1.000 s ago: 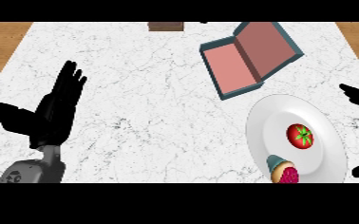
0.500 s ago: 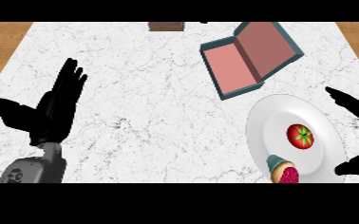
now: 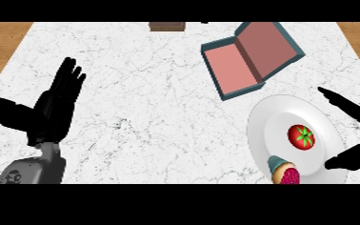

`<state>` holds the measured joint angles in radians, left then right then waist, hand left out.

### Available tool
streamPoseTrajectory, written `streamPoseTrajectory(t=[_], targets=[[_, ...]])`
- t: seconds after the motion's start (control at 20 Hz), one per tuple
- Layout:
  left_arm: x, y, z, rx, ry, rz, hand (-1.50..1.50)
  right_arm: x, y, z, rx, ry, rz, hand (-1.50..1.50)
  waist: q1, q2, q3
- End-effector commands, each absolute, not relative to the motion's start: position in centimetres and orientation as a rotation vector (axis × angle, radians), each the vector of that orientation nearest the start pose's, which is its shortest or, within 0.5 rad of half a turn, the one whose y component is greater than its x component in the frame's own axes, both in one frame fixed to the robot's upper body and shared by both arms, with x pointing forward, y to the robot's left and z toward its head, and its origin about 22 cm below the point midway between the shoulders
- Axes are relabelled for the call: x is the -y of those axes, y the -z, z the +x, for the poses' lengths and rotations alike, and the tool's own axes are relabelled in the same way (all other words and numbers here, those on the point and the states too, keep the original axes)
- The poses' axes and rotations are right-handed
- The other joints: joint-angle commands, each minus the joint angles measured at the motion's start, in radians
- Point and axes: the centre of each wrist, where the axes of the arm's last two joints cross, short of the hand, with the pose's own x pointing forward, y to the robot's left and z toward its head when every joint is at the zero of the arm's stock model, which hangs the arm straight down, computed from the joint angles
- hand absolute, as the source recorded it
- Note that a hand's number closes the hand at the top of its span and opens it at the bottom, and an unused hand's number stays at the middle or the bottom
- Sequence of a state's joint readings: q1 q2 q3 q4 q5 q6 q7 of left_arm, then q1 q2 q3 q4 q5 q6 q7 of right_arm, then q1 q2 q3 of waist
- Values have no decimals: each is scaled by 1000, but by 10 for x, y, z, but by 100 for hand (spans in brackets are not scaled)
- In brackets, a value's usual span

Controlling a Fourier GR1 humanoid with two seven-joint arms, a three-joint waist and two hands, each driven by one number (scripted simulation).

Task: Pick the tomato from the plate and place it in the cardboard box

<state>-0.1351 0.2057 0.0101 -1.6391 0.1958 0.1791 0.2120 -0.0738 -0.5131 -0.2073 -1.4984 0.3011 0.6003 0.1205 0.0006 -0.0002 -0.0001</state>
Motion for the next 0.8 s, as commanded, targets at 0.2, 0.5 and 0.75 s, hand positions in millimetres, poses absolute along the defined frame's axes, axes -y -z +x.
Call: streamPoseTrajectory(t=[0.2,0.5,0.75], targets=[[-262,-40,258,1532,-95,57,0,352,-51,251,1137,-833,-355,-150,0,0,0],[-248,-41,276,1540,-95,53,0,372,-58,253,1128,-842,-341,-150,-3,0,0],[-266,-54,260,1555,-95,73,0,377,-47,252,1116,-844,-346,-150,-1,0,0]])
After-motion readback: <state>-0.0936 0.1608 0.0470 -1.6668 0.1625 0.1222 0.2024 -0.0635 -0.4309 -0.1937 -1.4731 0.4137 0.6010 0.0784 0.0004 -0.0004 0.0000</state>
